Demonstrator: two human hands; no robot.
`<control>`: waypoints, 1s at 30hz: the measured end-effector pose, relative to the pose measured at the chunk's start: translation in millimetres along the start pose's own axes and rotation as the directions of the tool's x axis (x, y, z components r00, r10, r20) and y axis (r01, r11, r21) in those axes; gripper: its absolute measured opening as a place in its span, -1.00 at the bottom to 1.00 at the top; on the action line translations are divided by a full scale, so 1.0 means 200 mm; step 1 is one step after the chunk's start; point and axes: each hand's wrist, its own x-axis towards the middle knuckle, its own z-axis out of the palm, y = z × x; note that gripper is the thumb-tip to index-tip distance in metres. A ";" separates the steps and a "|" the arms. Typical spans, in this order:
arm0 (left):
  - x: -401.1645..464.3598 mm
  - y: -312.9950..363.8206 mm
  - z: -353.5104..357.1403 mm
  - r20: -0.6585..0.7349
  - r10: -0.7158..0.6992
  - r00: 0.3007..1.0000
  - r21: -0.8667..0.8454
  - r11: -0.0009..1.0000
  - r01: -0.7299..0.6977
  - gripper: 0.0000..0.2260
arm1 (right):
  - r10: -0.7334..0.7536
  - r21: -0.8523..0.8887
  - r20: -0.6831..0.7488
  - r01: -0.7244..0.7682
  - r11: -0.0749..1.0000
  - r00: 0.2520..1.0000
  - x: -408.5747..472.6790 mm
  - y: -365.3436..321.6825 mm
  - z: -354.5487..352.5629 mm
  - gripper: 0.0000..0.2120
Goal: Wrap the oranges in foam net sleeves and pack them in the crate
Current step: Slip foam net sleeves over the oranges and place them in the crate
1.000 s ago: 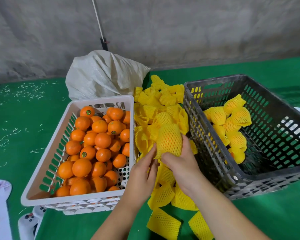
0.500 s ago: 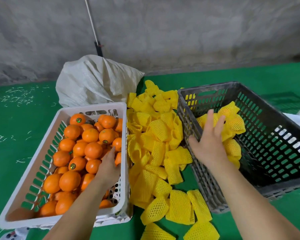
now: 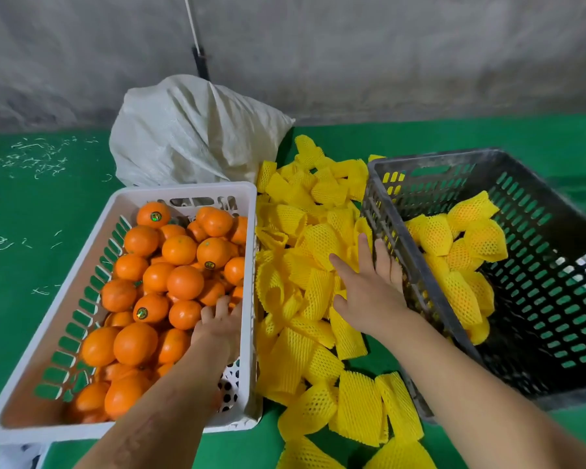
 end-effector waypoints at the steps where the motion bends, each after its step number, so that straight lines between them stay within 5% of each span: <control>1: 0.01 0.00 0.00 0.018 -0.007 1.000 -0.020 1.000 0.007 -0.15 | -0.042 0.054 0.051 0.039 0.998 0.998 0.03 -0.03 0.02 -0.33; 6: 0.07 -0.04 0.08 -0.104 0.011 0.995 0.155 0.988 0.005 -0.12 | -0.102 0.100 0.155 0.087 0.991 0.983 0.19 -0.13 0.12 -0.61; 11: 0.11 0.00 0.07 -0.104 -0.017 0.994 0.136 0.990 0.032 -0.36 | -0.013 0.079 0.227 -0.005 0.997 0.974 0.27 -0.05 0.15 -0.49; 14: 0.09 0.02 0.03 -0.125 -0.014 0.992 0.116 0.993 0.029 -0.36 | -0.003 0.319 0.005 0.001 0.948 1.000 0.23 -0.03 0.13 -0.54; 18: 0.02 -0.03 -0.07 -0.211 -0.097 0.973 -0.299 0.954 0.031 -0.50 | 0.108 0.716 -0.274 0.128 0.686 0.956 0.06 -0.02 0.10 -0.66; 21: -0.10 -0.13 -0.14 -0.334 -0.244 0.911 -0.667 0.744 -0.046 -0.58 | 0.177 0.809 -0.340 0.191 0.557 0.924 -0.08 -0.04 0.09 -0.83; 23: -0.23 -0.15 -0.16 -0.451 -0.327 0.831 -0.740 0.658 -0.143 -0.44 | 0.245 0.861 -0.341 0.198 0.468 0.908 -0.16 -0.07 0.08 -0.82; 26: -0.42 -0.06 -0.17 -0.611 -0.244 0.753 -0.742 0.509 -0.437 -0.40 | 0.293 0.941 -0.280 0.201 0.272 0.914 -0.26 -0.13 0.04 -0.58; 28: -0.53 0.04 -0.15 -0.505 -0.113 0.855 -0.862 0.102 -0.496 -0.36 | 0.306 0.968 -0.239 0.200 0.155 0.921 -0.30 -0.18 0.01 -0.48; 30: -0.58 0.11 -0.10 -0.367 0.071 0.927 -0.902 -0.271 -0.337 -0.38 | 0.279 0.970 -0.235 0.206 0.129 0.931 -0.35 -0.25 -0.02 -0.56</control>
